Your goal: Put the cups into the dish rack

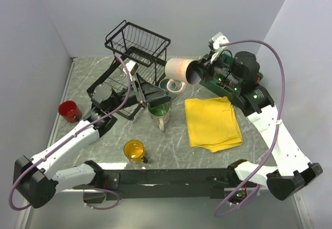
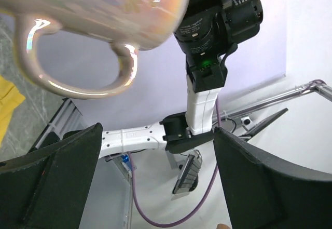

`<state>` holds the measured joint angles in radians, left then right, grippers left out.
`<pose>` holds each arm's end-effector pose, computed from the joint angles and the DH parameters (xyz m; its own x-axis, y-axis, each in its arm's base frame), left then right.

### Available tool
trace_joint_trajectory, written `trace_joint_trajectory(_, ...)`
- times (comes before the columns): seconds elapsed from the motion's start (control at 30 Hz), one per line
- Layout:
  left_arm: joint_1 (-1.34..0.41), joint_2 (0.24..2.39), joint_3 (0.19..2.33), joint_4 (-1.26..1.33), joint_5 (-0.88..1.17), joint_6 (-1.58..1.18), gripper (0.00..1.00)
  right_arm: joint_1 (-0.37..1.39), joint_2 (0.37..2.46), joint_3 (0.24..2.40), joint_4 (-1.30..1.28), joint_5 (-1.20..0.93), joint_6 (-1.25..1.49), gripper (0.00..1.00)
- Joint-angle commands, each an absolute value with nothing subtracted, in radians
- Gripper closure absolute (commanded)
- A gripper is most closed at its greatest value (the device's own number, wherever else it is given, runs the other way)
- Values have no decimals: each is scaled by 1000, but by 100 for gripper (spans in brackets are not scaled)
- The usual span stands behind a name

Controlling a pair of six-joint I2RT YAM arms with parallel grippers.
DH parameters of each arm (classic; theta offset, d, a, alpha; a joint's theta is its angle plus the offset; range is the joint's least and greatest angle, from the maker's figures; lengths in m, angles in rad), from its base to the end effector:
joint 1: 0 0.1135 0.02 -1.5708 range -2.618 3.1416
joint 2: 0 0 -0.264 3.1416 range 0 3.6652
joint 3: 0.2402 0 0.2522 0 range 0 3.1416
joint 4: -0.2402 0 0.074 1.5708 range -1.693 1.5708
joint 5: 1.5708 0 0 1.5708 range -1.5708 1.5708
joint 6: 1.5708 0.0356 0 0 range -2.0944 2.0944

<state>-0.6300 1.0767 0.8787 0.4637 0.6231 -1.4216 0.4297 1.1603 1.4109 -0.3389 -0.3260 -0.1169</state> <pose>0.1866 -0.1618 0.3836 -0.8915 -0.3438 -0.2950 0.3486 -0.1048 -0.9314 0.2174 0.1122 0.4649 0.0002 -0.1214 -0.9926 -0.6893 0.7191 -0.0881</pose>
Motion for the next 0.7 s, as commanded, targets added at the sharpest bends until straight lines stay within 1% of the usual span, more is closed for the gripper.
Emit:
trace_joint_trajectory(0.0, -638, 1080, 907, 538, 618, -1465, 8, 452, 1063, 1413, -3, -431, -38, 100)
trace_joint_trajectory(0.1, -638, 1077, 923, 508, 614, -1453, 8, 475, 1029, 1350, 110, -465, -55, 100)
trace_joint_trajectory(0.27, -644, 1091, 936, 548, 621, -1474, 9, 520, 989, 1252, 239, -509, -29, 100)
trace_joint_trajectory(0.37, -653, 1100, 942, 574, 626, -1485, 12, 548, 977, 1189, 313, -517, -40, 100)
trace_joint_trajectory(0.47, -661, 1103, 933, 621, 637, -1508, 19, 575, 988, 1166, 350, -492, -57, 100)
trace_joint_trajectory(0.5, -663, 1100, 927, 635, 641, -1519, 24, 577, 1002, 1175, 354, -486, -54, 100)
trace_joint_trajectory(0.6, -667, 1091, 916, 652, 658, -1523, 33, 575, 1031, 1190, 377, -468, -46, 100)
trace_joint_trajectory(0.67, -669, 1085, 911, 655, 660, -1520, 35, 575, 1042, 1193, 399, -483, -41, 100)
